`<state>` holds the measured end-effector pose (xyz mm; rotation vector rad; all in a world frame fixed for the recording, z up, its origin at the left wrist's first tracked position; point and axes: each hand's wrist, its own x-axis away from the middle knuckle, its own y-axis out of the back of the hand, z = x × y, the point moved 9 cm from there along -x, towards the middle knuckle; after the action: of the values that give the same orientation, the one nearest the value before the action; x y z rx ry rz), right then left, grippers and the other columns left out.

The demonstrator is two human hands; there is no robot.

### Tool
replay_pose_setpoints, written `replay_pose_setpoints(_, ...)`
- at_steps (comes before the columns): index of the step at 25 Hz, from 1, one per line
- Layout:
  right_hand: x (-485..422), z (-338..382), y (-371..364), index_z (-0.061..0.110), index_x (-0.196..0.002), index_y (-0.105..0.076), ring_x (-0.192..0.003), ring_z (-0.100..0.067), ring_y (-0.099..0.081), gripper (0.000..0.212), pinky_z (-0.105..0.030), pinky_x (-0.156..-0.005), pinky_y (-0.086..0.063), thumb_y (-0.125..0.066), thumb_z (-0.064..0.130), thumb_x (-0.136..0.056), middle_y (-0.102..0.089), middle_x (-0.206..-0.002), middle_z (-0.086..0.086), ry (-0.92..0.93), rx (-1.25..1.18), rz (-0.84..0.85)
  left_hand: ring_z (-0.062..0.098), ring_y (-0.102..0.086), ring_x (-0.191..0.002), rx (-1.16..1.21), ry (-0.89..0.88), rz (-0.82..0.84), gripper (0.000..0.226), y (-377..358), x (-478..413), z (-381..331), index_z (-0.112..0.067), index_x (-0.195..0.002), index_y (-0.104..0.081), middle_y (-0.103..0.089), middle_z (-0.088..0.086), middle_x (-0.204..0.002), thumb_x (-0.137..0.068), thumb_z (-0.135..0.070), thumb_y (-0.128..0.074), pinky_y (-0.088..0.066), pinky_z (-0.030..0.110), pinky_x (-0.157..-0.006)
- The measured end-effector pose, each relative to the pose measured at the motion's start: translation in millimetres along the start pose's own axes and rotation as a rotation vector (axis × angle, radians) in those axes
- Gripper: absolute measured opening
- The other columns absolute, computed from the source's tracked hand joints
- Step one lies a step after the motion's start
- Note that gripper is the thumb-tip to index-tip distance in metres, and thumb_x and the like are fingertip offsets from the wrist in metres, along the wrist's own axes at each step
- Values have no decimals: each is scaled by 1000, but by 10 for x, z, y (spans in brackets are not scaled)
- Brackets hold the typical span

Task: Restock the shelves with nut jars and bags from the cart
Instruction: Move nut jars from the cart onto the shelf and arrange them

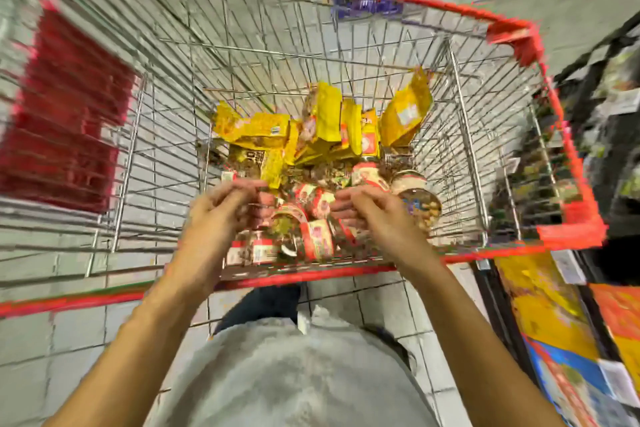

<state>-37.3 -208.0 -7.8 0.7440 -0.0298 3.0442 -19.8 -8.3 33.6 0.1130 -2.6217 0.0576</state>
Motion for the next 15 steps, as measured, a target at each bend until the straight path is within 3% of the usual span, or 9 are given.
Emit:
replay_pose_setpoints(2, -447, -118, -231, -4, -106, -61, -69, -10, -62, 28, -20, -66, -50, -38, 10, -99, -65, -82, -6, -142, 99, 10, 4, -60, -49, -20, 20, 11, 24, 181, -495, -205, -11, -82, -62, -67, -4, -56, -95, -4, -43, -49, 13, -53)
replay_pose_setpoints(4, -806, -259, -318, -6, -102, -63, -81, -27, -62, 31, -35, -74, -47, -40, 15, -98, -66, -88, -17, -237, 252, -21, 2, -59, -45, -113, 76, 41, 24, 202, -994, -201, -11, -79, -59, -65, -5, -52, -94, -3, -41, -47, 13, -48)
replay_pose_setpoints(7, -1335, -494, -392, 10, -75, -61, -77, -24, -54, 29, -28, -66, -41, -43, 22, -95, -58, -75, -12, -352, 455, -34, 10, -59, -52, -360, 214, 61, 23, 275, -1736, 226, -10, -78, -56, -63, 6, -64, -95, -5, -42, -47, 20, -53)
replay_pose_setpoints(9, -1701, -792, -540, 10, -76, -59, -73, -19, -49, 28, -21, -62, -42, -41, 18, -96, -51, -73, -8, -415, 521, 31, 16, -59, -58, -432, 375, -7, 23, 512, -2101, 713, -11, -75, -53, -61, 8, -63, -97, -11, -44, -48, 23, -59)
replay_pose_setpoints(12, -2242, -1135, -808, 3, -89, -66, -75, -22, -48, 30, -28, -60, -35, -40, 17, -96, -57, -78, -15, -409, 598, 78, 11, -54, -41, -120, 638, -187, 25, 850, -2389, 1487, -10, -75, -52, -54, -2, -39, -96, -8, -37, -43, 21, -44)
replay_pose_setpoints(15, -2855, -1361, -1258, 4, -90, -64, -86, -27, -57, 30, -33, -65, -32, -38, 18, -98, -64, -96, -20, -322, 619, 141, 14, -53, -41, 308, 773, -297, 27, 941, -2651, 2085, -9, -71, -50, -54, 7, -55, -92, -4, -33, -42, 16, -37)
